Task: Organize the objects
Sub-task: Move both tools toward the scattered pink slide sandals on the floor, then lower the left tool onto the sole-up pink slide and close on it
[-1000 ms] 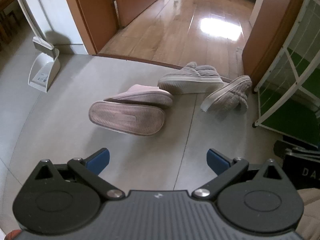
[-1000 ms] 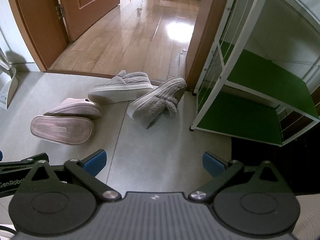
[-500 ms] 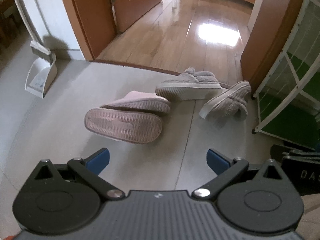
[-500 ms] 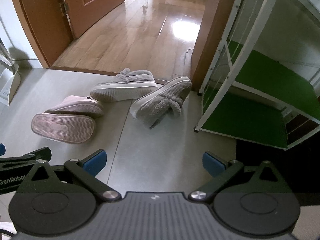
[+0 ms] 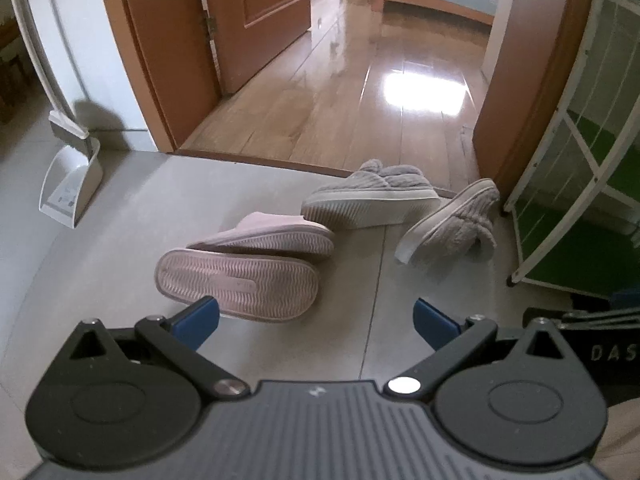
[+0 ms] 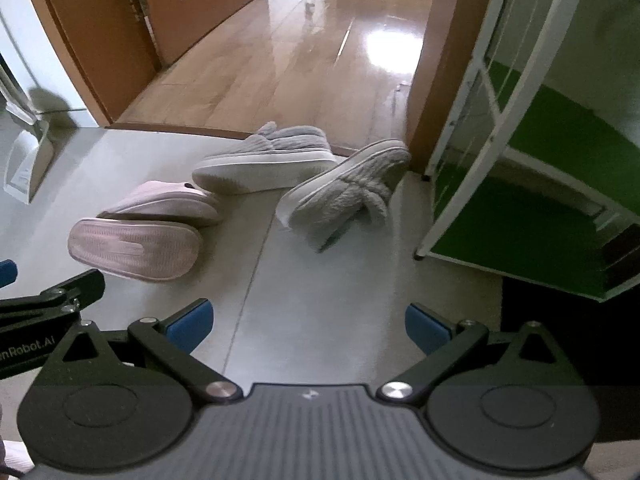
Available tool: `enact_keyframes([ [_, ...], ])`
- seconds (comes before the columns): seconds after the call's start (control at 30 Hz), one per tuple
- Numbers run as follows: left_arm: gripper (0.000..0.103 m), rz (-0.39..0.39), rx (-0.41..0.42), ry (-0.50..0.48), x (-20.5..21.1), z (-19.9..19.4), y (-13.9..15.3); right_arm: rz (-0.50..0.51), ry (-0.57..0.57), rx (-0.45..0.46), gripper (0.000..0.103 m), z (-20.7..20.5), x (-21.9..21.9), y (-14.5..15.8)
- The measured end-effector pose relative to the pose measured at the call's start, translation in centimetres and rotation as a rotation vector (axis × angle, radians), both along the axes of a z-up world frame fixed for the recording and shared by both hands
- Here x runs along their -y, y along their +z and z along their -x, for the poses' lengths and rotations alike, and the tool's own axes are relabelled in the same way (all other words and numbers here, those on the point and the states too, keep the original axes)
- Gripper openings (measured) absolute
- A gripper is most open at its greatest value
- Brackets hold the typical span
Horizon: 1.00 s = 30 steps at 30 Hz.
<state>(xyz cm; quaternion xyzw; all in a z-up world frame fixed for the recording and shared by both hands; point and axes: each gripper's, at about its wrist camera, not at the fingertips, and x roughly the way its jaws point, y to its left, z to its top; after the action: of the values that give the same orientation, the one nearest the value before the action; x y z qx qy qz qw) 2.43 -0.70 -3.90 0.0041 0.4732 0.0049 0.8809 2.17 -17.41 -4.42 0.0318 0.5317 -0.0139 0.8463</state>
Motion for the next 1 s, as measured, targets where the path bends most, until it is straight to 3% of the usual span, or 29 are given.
enact_keyframes([
  [0.4, 0.102, 0.025, -0.077, 0.038, -2.0, -2.1, -2.1, -0.107, 0.042, 0.067, 0.103, -1.3, 1.5, -1.4],
  [0.63, 0.102, 0.054, -0.027, 0.001, -3.1, -4.2, -2.4, -0.094, 0.079, 0.087, 0.103, -1.2, 0.7, -1.4],
  [1.0, 0.101, 0.072, -0.055, -0.122, -5.8, -7.9, -5.3, -0.079, 0.076, 0.05, 0.103, -1.5, 0.4, -2.3],
])
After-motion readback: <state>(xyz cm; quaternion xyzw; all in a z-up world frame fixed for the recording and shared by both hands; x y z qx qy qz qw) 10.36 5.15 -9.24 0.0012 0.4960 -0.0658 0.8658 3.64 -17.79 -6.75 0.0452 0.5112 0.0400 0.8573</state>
